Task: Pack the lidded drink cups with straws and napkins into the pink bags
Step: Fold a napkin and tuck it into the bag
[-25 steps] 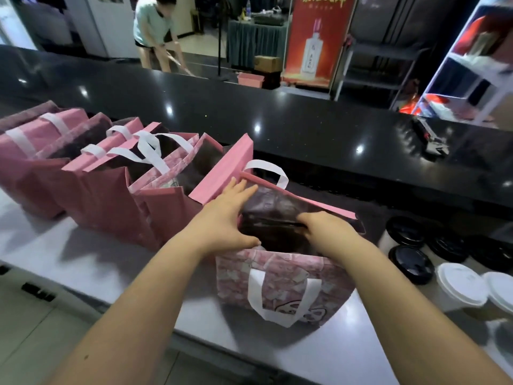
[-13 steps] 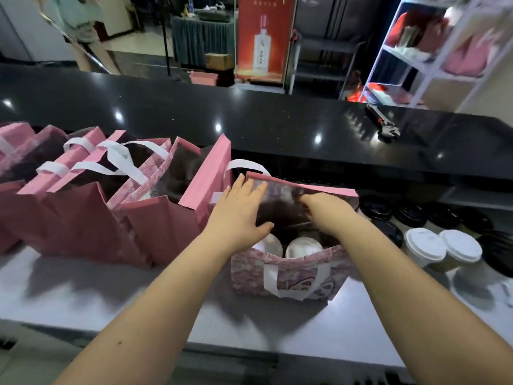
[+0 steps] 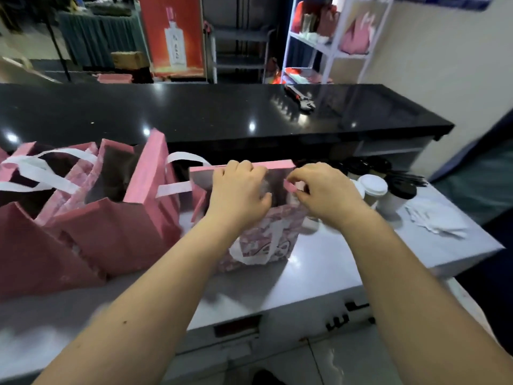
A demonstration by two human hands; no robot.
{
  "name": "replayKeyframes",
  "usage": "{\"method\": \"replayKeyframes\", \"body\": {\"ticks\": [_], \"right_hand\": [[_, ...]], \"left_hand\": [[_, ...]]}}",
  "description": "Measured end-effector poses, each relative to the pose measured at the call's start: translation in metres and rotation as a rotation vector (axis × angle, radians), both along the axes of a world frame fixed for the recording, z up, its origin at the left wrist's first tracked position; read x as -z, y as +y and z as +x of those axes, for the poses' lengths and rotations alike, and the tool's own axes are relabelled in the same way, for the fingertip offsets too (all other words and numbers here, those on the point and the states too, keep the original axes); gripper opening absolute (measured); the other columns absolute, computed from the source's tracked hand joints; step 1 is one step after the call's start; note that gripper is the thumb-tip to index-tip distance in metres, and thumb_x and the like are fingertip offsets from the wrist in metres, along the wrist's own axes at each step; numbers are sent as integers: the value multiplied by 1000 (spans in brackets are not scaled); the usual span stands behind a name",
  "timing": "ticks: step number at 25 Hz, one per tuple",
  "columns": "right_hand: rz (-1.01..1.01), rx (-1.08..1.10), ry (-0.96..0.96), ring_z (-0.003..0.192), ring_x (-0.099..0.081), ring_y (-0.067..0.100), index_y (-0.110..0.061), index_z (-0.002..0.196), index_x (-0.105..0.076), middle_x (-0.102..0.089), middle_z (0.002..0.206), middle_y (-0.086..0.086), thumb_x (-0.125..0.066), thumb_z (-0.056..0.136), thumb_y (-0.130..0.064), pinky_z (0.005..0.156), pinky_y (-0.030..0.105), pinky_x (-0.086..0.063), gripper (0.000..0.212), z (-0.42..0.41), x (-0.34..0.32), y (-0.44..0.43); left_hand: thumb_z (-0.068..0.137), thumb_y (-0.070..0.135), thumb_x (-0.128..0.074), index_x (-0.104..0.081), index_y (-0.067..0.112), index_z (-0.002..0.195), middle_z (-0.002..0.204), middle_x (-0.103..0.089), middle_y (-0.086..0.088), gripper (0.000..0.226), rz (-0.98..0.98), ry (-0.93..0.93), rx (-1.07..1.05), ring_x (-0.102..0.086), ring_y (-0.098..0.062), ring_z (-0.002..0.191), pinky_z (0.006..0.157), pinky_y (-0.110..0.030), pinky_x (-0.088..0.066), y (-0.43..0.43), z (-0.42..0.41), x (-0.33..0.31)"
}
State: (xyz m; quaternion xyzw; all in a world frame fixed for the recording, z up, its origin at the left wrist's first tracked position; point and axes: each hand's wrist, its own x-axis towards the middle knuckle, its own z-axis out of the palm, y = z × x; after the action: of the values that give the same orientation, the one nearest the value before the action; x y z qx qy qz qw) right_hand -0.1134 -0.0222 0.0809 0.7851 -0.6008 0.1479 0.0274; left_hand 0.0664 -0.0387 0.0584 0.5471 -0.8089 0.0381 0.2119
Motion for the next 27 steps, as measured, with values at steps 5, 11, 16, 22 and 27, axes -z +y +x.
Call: {"method": "replayKeyframes", "body": {"ticks": [5,11,16,22,27], "right_hand": [[-27,227,-38,104,-53,26,-17,109,-66,-65,104,2,-61,85,-19,83,42,-44,24,-80,11,58],[56,432,-115,115,-48,19,-25,118,-61,-62,117,-5,-63,88,-27,91,34,-41,30,-216,47,126],[115,549,-174,119,-46,17,-26,119,-61,-61,120,-8,-62,88,-28,95,37,-42,32,-344,78,174],[133,585,-320,112,-50,16,-26,113,-65,-64,111,-10,-67,83,-24,95,37,-43,30,-447,129,204],[195,526,-316,117,-45,18,-22,117,-64,-63,115,-6,-65,85,-22,97,37,-41,31,-492,148,162]], "left_hand": [[81,37,-53,-61,20,111,102,-60,-3,36,-52,8,148,-51,-30,102,83,-41,-35,21,-96,5],[82,40,-55,-57,21,116,108,-55,-1,38,47,-16,293,-46,-27,107,87,-40,-32,54,-241,38],[85,44,-53,-51,26,128,121,-53,0,47,173,-36,348,-42,-25,118,95,-41,-32,85,-367,77],[85,41,-53,-54,28,128,126,-53,3,45,369,-33,295,-41,-21,122,99,-39,-31,109,-445,138],[84,39,-57,-57,25,126,125,-55,1,43,310,-38,215,-43,-24,121,97,-41,-31,72,-480,149]]}}
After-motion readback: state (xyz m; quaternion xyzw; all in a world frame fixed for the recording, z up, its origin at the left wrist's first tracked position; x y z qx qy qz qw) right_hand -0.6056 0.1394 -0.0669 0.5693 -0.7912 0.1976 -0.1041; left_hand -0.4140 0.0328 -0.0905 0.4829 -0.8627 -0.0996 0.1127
